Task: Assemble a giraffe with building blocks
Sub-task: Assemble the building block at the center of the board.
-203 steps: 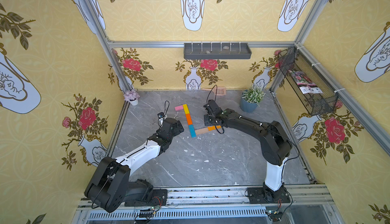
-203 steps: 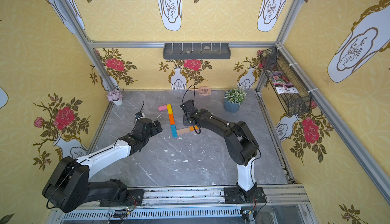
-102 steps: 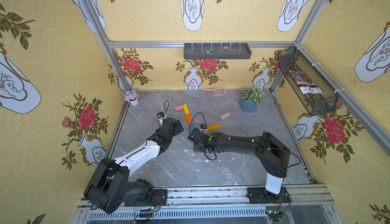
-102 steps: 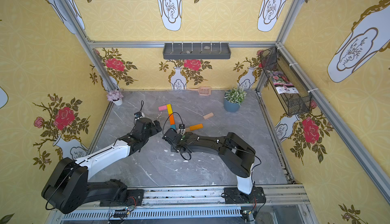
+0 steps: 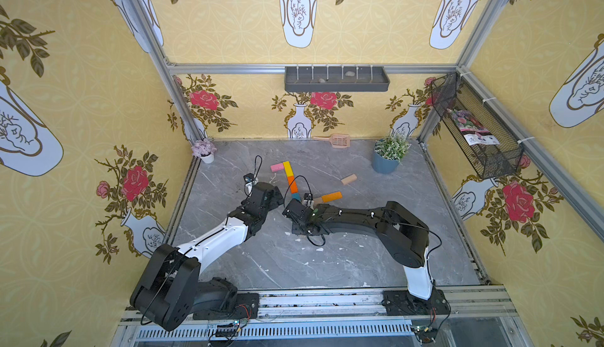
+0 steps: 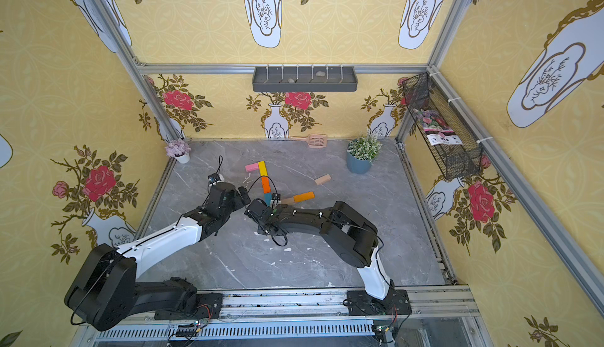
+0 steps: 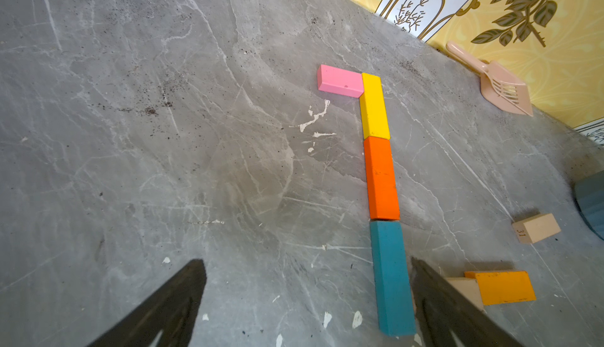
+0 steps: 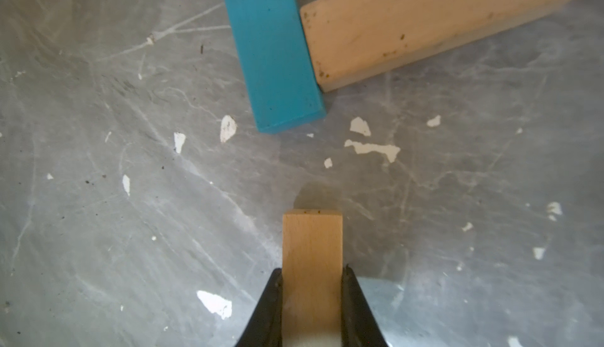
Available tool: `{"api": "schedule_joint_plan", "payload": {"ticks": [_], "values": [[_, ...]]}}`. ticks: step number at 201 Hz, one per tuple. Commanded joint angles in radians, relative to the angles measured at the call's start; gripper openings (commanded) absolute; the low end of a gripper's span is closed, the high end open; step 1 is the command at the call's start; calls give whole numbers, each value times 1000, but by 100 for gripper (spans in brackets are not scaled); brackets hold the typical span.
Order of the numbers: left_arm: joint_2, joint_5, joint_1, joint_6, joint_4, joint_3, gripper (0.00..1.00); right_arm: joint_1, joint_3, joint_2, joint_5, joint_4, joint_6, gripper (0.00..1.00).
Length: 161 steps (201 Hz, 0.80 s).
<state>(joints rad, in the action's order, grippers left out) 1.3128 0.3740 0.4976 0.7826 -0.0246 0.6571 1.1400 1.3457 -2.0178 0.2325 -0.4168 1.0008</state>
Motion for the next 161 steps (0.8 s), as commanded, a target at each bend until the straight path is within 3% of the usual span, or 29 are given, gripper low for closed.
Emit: {"api": "schedule_joint_plan", "payload": {"ticks": [1,161], "values": [[5,5,-1,-10,-1,5,99,-6,6,-11,-8,-1,5,24],[-6,13,-1,-18,-1,3,99,-37,7,-35,-45,38,-20,26]]}}
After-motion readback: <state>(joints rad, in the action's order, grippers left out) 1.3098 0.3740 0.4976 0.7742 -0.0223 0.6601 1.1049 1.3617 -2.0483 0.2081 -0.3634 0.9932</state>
